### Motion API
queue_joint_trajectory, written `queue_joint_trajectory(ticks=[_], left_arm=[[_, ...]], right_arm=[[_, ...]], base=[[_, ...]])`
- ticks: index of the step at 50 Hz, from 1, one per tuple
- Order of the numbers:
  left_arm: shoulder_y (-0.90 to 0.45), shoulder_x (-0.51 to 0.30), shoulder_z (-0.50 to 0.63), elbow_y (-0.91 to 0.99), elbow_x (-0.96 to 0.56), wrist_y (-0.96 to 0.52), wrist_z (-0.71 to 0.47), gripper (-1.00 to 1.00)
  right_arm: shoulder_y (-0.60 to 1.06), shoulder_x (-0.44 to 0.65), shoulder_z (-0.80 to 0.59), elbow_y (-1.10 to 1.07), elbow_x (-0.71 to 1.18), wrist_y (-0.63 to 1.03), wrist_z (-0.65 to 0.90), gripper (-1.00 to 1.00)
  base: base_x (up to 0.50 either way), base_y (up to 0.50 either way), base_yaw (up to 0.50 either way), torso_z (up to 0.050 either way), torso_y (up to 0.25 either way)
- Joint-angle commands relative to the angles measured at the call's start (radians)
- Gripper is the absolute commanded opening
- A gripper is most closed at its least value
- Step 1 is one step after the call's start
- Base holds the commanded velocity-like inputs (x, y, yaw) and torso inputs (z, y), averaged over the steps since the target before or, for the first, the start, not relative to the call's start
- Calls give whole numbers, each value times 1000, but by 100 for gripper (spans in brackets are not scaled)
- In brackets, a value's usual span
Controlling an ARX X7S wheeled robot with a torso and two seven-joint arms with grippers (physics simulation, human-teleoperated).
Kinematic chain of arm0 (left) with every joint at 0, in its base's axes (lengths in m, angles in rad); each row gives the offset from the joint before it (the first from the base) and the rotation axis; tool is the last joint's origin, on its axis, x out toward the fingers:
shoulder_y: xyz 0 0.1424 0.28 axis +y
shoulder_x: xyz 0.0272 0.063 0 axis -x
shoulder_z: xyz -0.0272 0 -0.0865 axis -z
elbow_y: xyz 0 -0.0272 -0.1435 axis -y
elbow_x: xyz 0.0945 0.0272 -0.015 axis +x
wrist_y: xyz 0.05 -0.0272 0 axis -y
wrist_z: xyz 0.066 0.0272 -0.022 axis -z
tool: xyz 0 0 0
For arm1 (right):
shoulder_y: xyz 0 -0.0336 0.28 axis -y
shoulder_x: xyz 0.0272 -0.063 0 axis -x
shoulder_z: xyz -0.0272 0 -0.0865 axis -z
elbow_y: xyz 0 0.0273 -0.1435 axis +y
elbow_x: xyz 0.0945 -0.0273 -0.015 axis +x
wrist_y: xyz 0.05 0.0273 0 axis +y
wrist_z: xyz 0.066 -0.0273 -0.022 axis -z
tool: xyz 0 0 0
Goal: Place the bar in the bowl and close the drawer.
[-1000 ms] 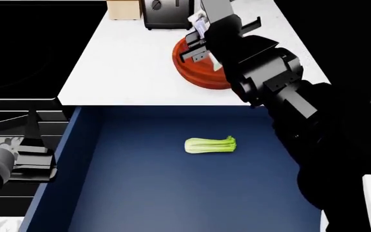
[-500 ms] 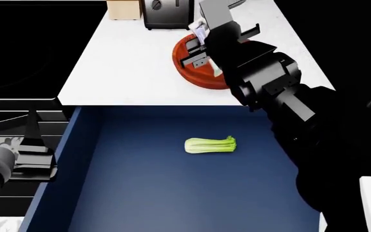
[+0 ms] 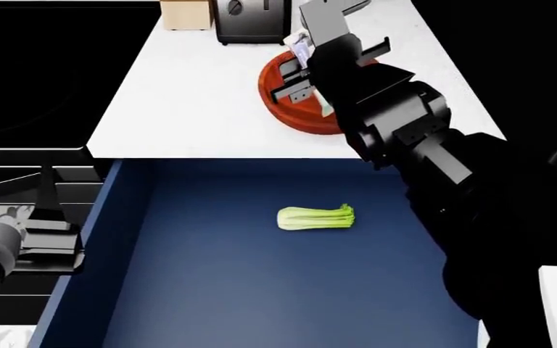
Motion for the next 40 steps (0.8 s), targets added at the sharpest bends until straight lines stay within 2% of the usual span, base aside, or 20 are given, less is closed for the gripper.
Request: queue_joint_trajectory(ticks=[1,2,3,30,40], left_arm=[[5,-5,2,1,2,6,-6,100],[5,-5,2,1,2,6,-5,100],[5,-5,1,1,1,5,-5,100],[-19,16,-1,0,-8,-21,9,100],[-17,0,17,0,2,3,-1,100]], right_arm=[[-13,0,-13,5,2,-1,-2,-100],[-13,0,-12,5,2,-1,-2,-100],[-13,0,-12,5,2,-1,-1,100],[-9,0,-9,14,0,-14,5,100],[4,0,-9,17,17,-24,3,100]], base=[[0,0,0,0,0],[0,0,0,0,0],[0,0,0,0,0],[0,0,0,0,0],[0,0,0,0,0]])
